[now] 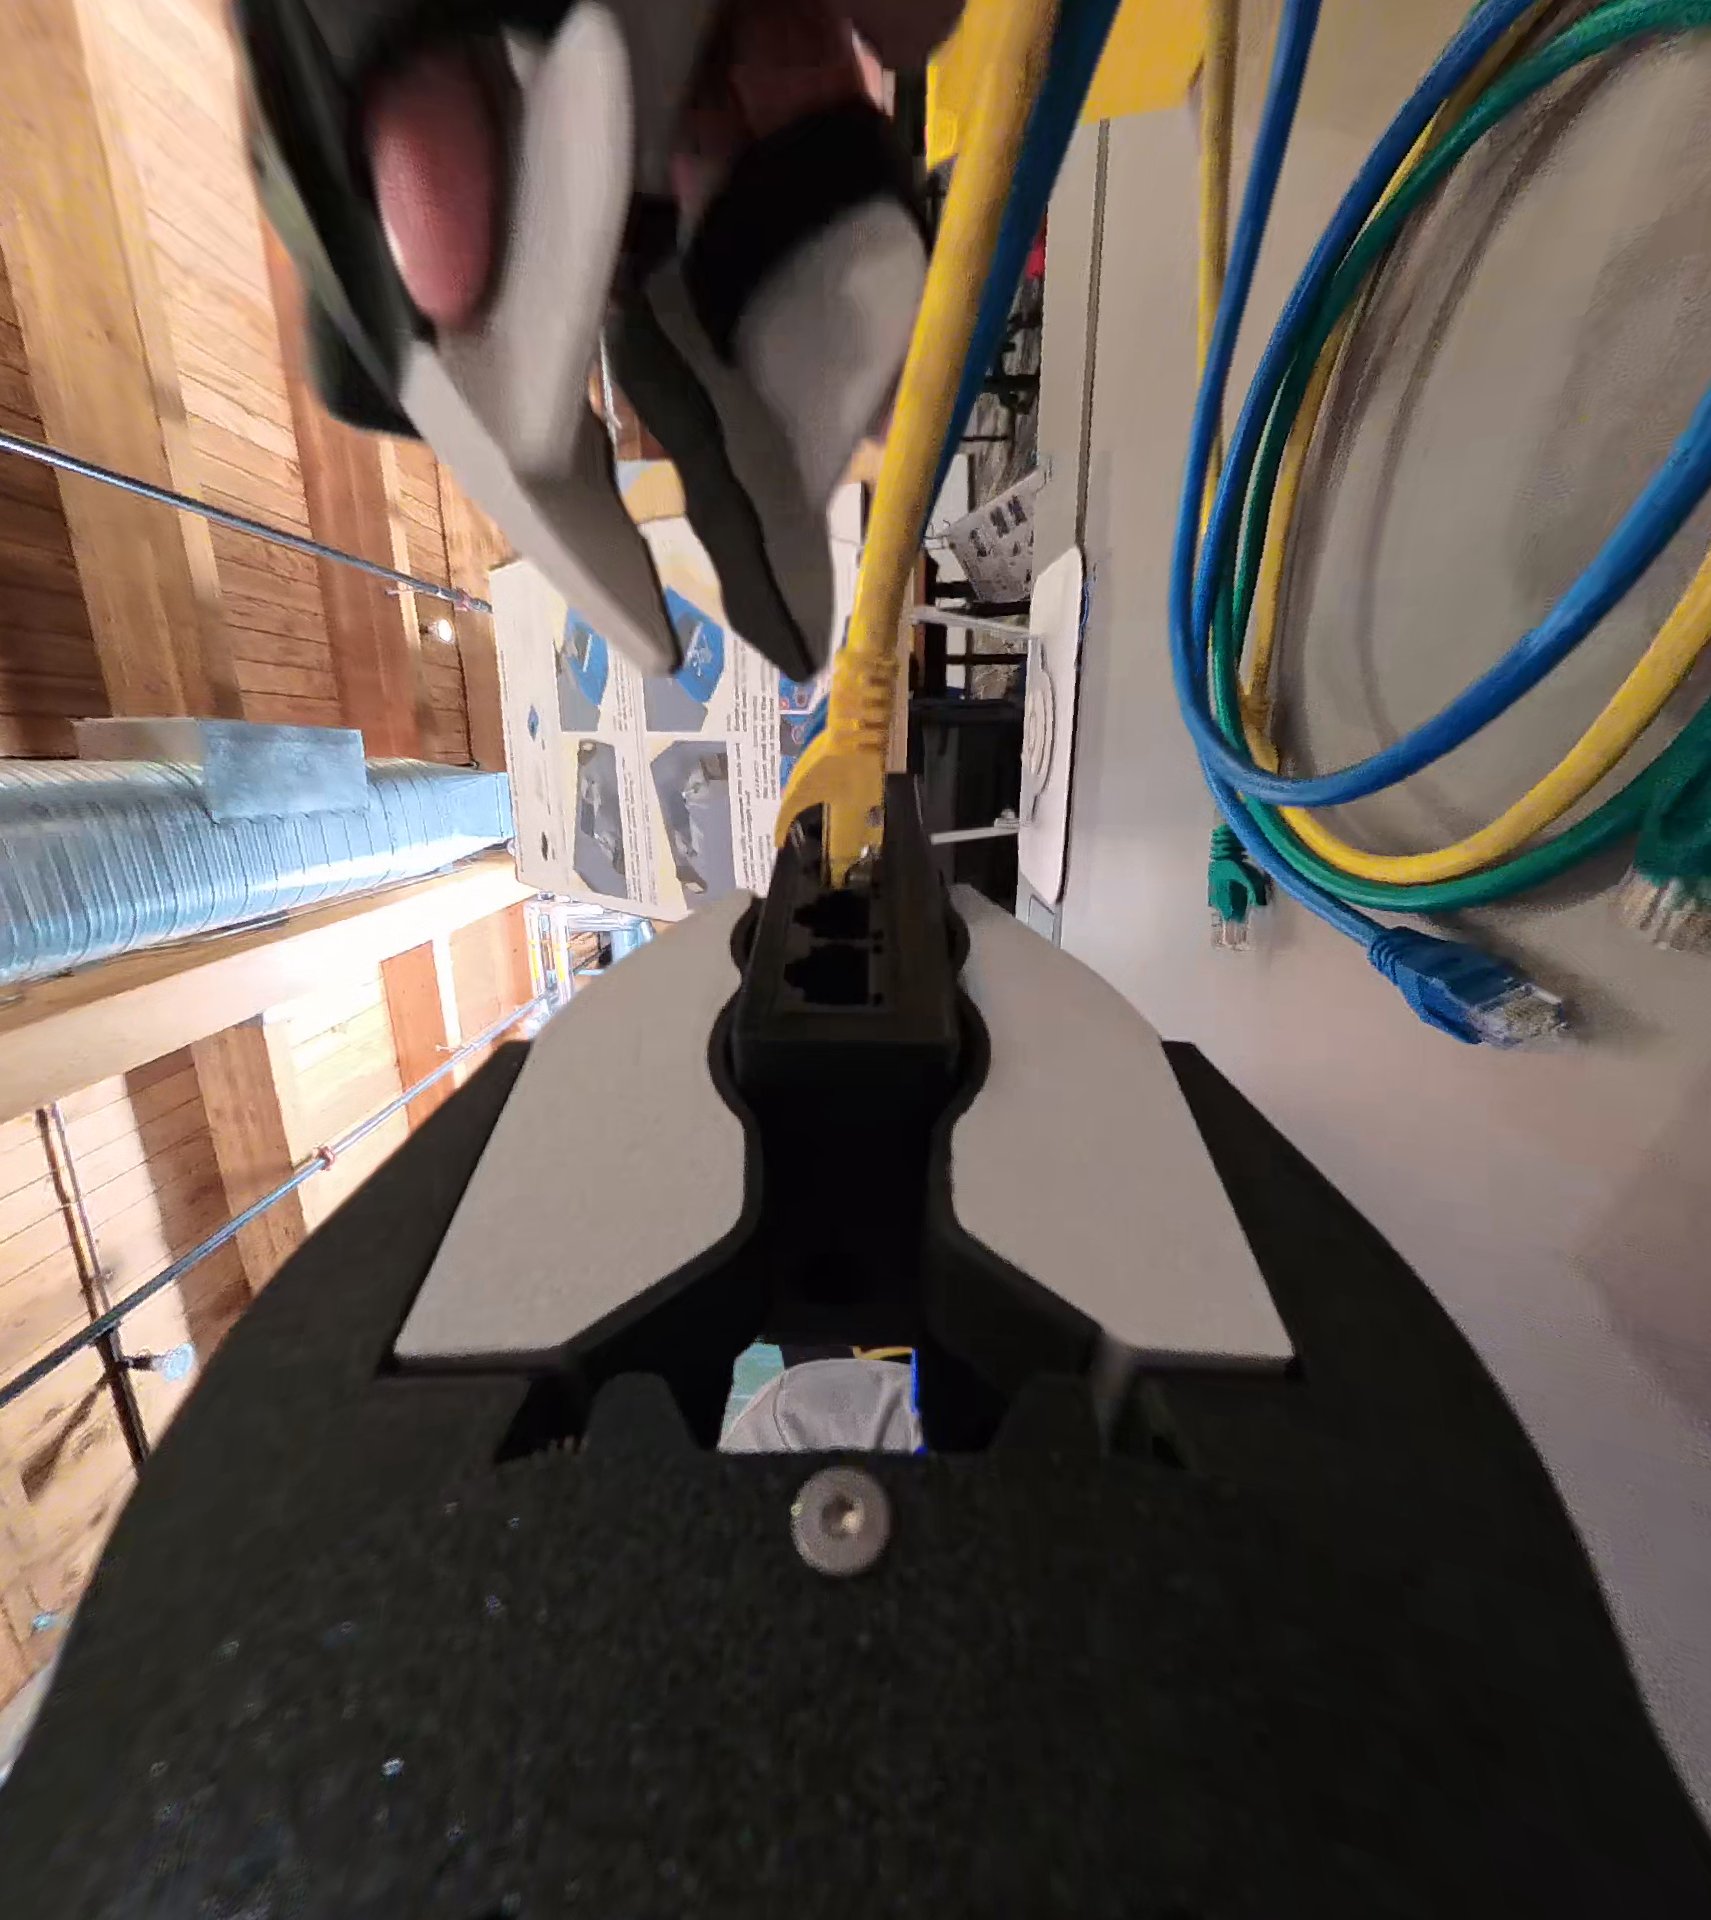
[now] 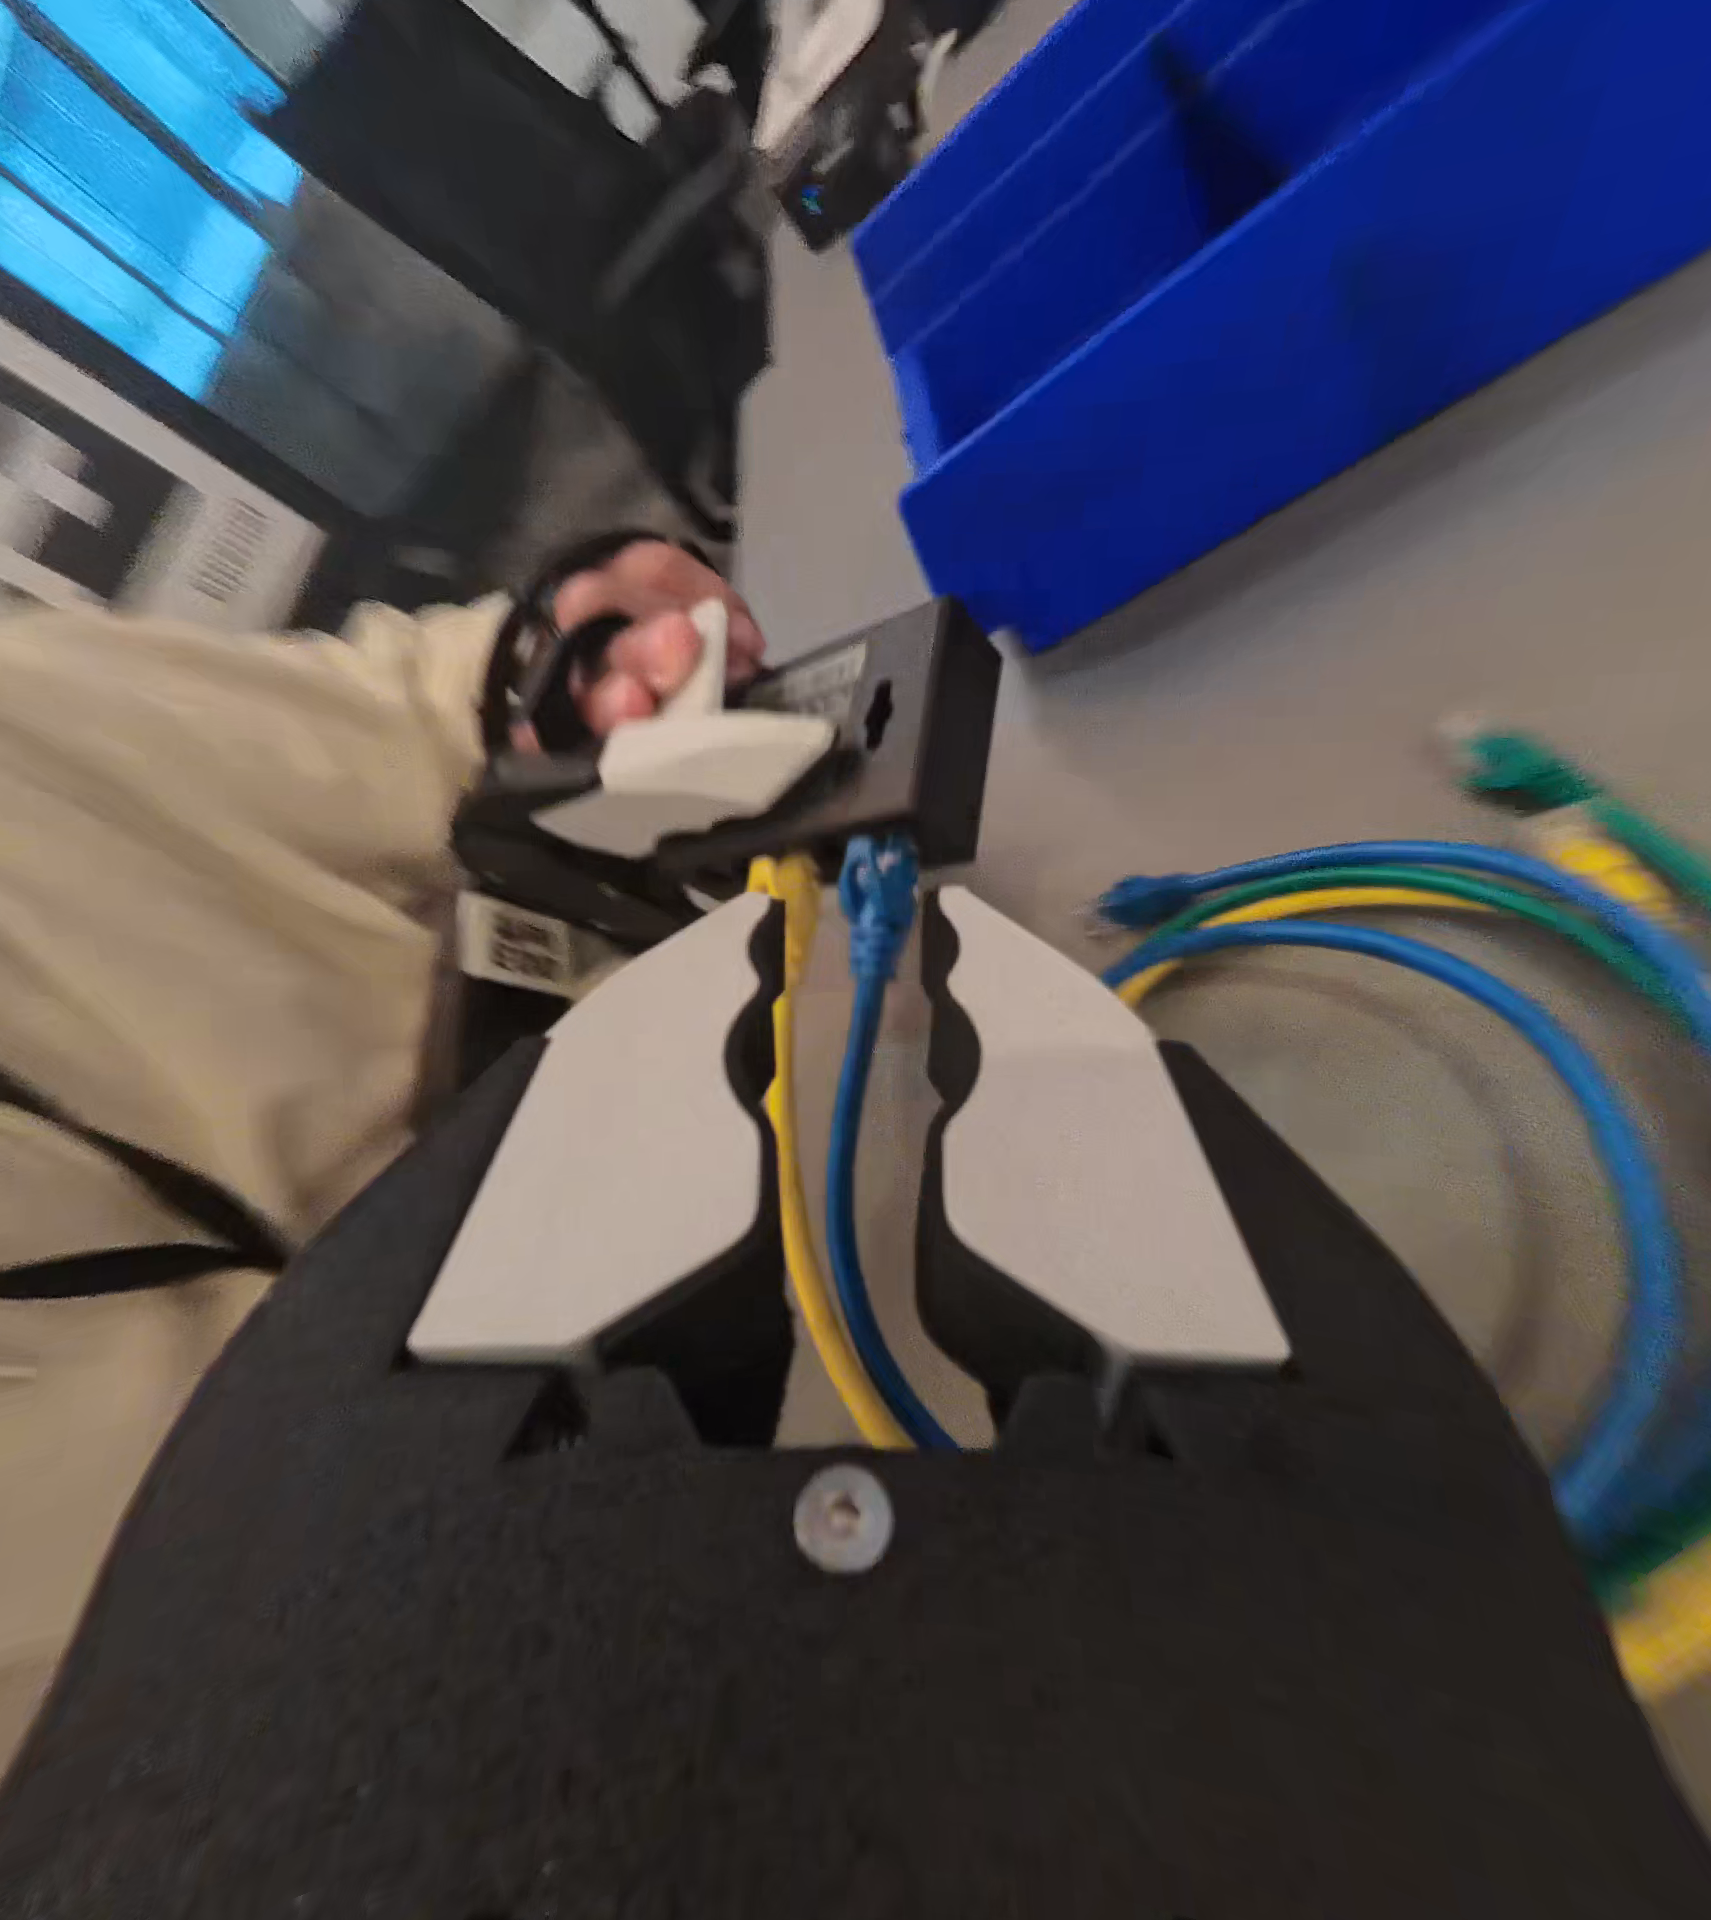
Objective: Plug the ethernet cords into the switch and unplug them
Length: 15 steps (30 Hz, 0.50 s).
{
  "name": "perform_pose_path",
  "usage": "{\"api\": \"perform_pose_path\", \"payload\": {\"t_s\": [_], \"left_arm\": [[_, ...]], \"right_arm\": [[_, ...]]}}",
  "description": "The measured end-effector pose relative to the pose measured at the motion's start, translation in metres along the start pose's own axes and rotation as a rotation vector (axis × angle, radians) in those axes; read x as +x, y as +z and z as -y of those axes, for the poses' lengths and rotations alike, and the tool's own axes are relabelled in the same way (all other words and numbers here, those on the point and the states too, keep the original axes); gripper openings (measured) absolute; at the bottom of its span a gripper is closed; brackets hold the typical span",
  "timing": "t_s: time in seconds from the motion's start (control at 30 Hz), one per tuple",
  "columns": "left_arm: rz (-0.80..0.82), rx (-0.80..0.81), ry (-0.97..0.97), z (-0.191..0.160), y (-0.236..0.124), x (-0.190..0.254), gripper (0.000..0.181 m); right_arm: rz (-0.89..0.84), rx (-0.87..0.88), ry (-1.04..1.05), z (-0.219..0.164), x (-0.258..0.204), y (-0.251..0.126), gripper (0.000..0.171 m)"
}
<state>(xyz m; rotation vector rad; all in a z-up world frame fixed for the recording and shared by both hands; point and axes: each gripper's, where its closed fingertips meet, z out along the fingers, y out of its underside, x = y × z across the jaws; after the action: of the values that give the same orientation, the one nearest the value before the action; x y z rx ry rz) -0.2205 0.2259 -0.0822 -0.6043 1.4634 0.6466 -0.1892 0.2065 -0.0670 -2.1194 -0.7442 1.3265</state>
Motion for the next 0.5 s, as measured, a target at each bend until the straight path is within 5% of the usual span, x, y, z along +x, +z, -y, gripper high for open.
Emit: {"api": "perform_pose_path", "payload": {"t_s": [0.2, 0.5], "left_arm": [[0.017, 0.003, 0.012, 0.003, -0.004, -0.002, 0.029], [0.015, -0.004, 0.006, 0.000, -0.003, -0.002, 0.029]], "right_arm": [[0.306, -0.102, 0.314, -0.008, -0.008, 0.014, 0.028], [0.395, -0.073, 0.399, -0.007, -0.002, 0.026, 0.017]]}}
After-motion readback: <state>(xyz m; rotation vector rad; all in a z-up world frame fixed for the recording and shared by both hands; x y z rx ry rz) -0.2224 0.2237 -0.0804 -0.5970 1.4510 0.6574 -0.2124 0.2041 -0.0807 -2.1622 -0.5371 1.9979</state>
